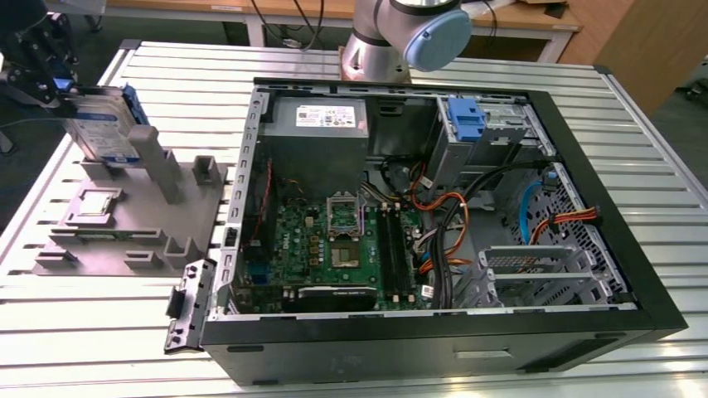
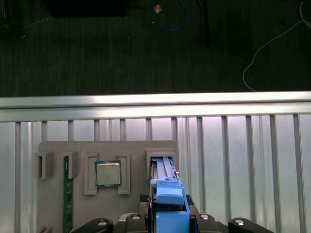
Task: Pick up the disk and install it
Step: 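Pick up the disk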
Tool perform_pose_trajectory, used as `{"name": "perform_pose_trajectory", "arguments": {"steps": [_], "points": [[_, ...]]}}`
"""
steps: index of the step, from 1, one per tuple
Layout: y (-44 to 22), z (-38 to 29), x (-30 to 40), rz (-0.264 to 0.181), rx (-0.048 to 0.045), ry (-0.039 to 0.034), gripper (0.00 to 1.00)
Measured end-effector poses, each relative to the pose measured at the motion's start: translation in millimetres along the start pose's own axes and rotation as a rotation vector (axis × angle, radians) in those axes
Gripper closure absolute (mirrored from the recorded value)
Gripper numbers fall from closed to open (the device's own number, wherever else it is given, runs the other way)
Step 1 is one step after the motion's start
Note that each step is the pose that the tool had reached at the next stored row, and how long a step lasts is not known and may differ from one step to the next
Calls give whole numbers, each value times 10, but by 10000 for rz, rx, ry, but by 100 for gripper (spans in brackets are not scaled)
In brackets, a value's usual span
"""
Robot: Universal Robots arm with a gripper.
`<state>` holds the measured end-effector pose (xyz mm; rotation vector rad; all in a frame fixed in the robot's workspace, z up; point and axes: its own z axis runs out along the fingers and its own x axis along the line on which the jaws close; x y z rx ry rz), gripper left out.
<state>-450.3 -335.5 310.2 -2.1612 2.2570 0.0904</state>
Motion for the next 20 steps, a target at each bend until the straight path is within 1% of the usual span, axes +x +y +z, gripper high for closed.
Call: {"name": "perform_pose_trajectory", "arguments": {"steps": [9, 20], "points": [[1, -19, -1, 0, 0, -1, 63], [2, -58, -3, 0, 1, -1, 63]]}}
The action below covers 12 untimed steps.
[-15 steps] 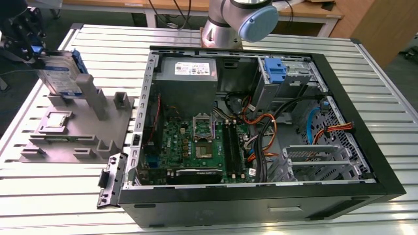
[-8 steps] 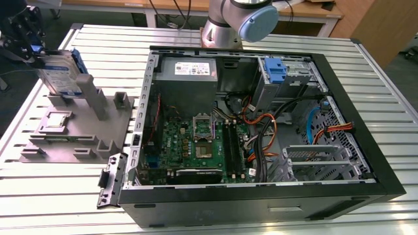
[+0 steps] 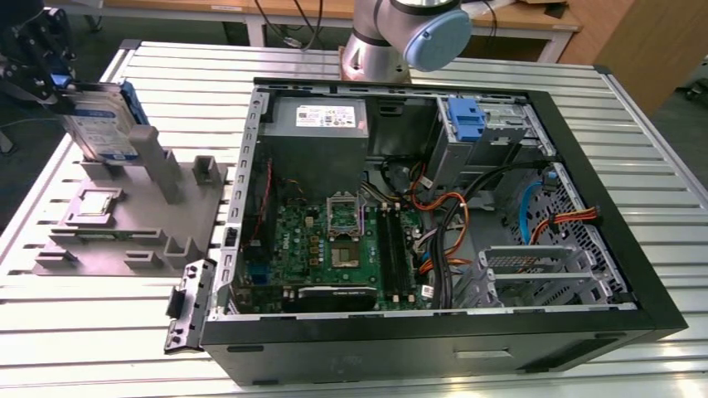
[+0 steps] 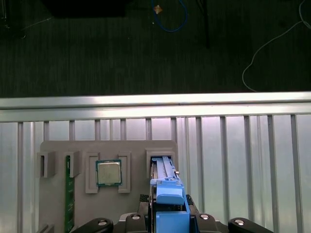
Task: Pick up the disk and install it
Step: 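Pick up the disk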
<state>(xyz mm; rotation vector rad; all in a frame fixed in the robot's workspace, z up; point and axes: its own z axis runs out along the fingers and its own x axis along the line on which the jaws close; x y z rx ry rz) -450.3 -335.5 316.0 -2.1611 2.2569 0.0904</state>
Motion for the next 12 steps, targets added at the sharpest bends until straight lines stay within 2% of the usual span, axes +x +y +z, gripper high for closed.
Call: {"name": "perform_pose_trajectory", "arguments": {"steps": [6, 8, 12], "points": [[0, -14, -1, 0, 0, 0, 63], [2, -71, -4, 0, -1, 1, 63], [2, -78, -4, 0, -2, 1, 63]]}}
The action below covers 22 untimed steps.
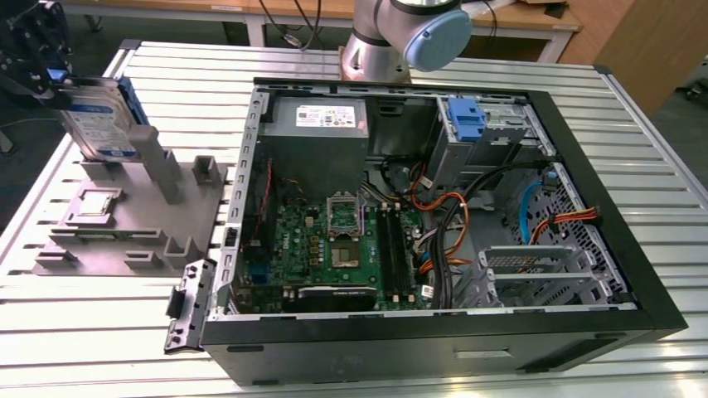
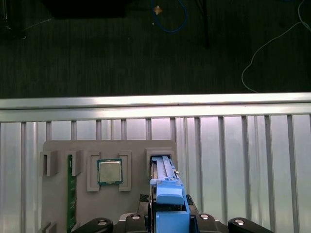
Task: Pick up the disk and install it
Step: 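Pick up the disk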
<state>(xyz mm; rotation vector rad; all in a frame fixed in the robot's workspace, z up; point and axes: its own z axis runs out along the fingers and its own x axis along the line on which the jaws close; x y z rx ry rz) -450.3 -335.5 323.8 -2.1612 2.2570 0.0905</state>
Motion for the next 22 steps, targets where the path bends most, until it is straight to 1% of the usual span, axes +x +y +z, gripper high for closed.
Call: {"name": "perform_pose_trajectory", "arguments": {"steps": [12, 22], "points": [[1, -31, -2, 0, 1, 0, 63], [1, -33, -2, 0, 0, 0, 63]]}}
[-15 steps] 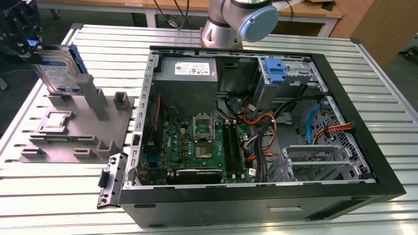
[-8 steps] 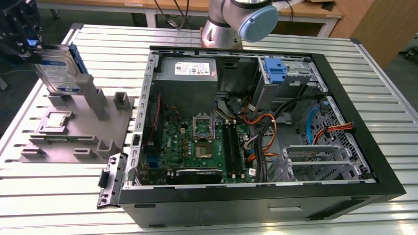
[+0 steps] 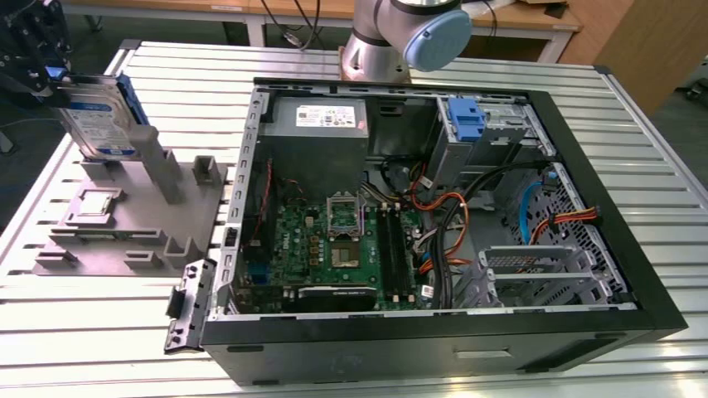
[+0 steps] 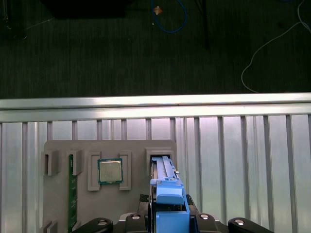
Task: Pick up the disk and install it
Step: 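Pick up the disk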
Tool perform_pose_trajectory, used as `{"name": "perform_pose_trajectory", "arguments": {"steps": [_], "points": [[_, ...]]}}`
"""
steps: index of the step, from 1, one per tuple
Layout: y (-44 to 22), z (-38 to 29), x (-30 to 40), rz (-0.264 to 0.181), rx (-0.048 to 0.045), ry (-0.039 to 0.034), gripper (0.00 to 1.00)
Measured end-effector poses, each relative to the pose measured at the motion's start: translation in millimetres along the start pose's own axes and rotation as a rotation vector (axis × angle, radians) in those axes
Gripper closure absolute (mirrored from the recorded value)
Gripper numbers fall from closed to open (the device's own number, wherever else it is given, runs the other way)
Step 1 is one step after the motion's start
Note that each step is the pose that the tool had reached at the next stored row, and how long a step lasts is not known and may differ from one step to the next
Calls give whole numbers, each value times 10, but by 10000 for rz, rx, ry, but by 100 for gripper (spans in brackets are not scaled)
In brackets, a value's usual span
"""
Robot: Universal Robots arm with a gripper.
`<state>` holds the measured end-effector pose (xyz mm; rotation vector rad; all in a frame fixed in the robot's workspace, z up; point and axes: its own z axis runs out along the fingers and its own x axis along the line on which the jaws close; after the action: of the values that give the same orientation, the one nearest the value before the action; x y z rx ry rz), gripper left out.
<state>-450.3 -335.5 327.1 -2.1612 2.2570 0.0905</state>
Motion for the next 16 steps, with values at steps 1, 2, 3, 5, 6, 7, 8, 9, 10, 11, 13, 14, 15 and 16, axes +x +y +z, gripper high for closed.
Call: {"name": "perform_pose_trajectory", "arguments": {"steps": [1, 2, 3, 5, 6, 7, 8, 9, 10, 11, 13, 14, 15, 16], "points": [[0, 0, 0, 0, 1, -1, 63], [1, -15, -1, 0, -3, 2, 63], [1, -22, -1, 0, 0, 0, 63], [1, -38, -2, 0, 0, 0, 63], [1, -45, -2, 0, 0, 0, 63], [2, -53, -3, -1, 0, 0, 63], [2, -60, -3, -1, 0, 0, 63], [2, -67, -4, 1, 0, 0, 63], [3, -73, -4, 1, 1, 0, 63], [3, -78, -4, 1, 1, 0, 63], [3, -84, -4, 0, 2, -1, 63], [3, -87, -5, 0, 2, -1, 63], [3, -91, -5, 0, 0, 0, 63], [3, -93, -5, 0, 1, 0, 63]]}}
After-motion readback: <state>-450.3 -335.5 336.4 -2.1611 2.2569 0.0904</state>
